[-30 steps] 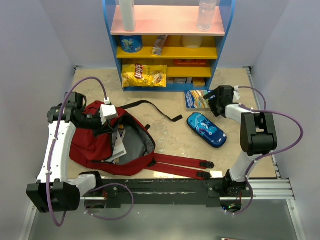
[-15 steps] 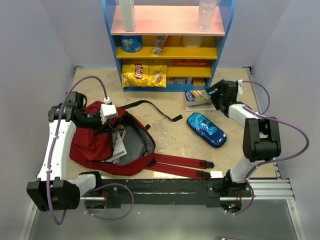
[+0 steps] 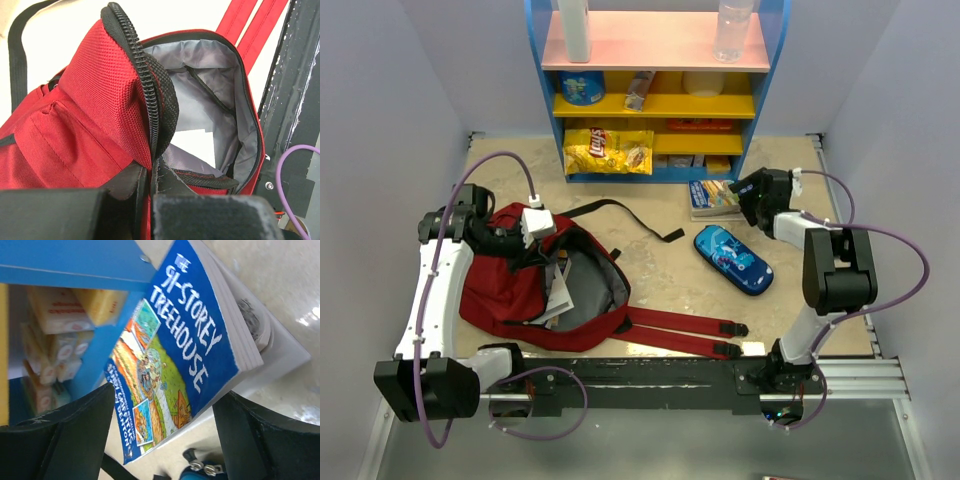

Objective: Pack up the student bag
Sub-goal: Pick up the book from the center of the board.

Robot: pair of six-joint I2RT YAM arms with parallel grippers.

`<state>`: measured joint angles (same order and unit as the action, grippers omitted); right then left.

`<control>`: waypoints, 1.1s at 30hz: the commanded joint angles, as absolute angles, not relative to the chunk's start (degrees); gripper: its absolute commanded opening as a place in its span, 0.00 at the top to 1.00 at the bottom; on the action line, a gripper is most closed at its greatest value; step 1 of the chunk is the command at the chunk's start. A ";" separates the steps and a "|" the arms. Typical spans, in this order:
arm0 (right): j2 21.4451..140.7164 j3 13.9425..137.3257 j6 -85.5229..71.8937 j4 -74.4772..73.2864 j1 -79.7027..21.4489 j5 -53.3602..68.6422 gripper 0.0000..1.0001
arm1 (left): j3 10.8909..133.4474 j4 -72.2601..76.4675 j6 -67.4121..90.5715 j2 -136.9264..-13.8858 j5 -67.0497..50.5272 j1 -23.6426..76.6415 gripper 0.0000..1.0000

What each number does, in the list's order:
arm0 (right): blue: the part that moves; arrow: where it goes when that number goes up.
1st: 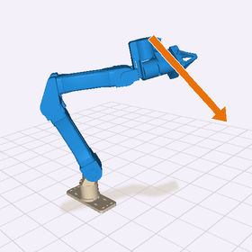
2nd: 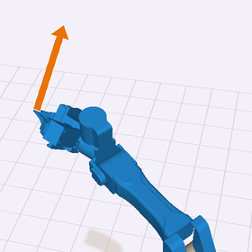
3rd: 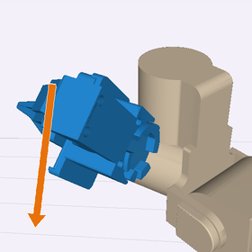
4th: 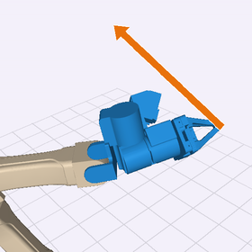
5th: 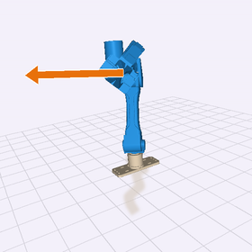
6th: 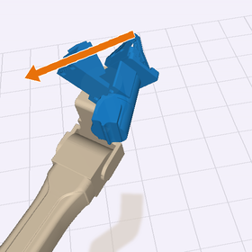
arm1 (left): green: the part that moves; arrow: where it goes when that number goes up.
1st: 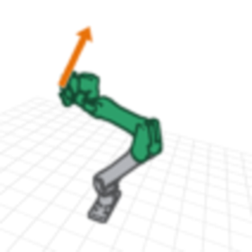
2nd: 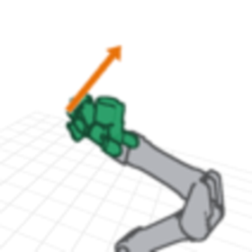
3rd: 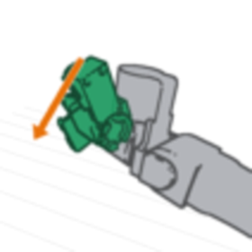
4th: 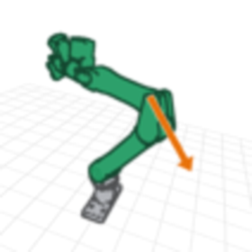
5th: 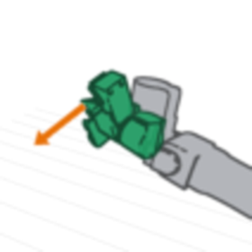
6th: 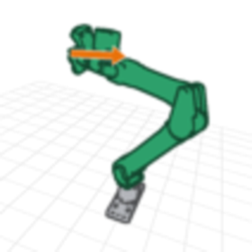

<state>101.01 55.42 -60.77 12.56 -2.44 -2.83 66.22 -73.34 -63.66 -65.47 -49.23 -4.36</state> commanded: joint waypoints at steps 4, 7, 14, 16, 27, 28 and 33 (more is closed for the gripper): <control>99.32 52.74 -63.45 17.05 -2.20 -2.72 0.32 | 65.48 -70.49 -64.69 -65.30 -52.47 -4.04 1.00; 99.49 52.29 -64.16 16.96 -2.20 -2.55 0.47 | 65.39 -70.49 -64.69 -65.30 -52.56 -4.04 1.00; 99.93 52.91 -64.16 17.23 -2.20 -1.41 0.76 | 65.30 -70.58 -65.04 -64.78 -51.68 -3.96 1.00; 99.41 52.82 -63.63 18.19 -2.20 -1.06 0.83 | 65.30 -70.49 -64.95 -64.69 -51.68 -3.96 1.00; 88.88 51.76 -65.13 23.29 -3.86 2.28 1.00 | 67.85 -70.22 -63.37 -64.78 -52.12 -4.04 1.00; 87.81 52.38 -65.30 23.38 -4.30 2.55 1.00 | 68.11 -70.22 -63.11 -64.78 -52.21 -4.04 1.00; 82.11 54.05 -66.53 22.41 -5.88 5.45 1.00 | 68.47 -70.40 -62.84 -64.16 -52.21 -3.96 1.00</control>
<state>88.44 50.46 -63.94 14.44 -4.58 1.54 65.78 -72.49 -63.00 -65.45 -49.25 -4.36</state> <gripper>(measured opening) 0.147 0.039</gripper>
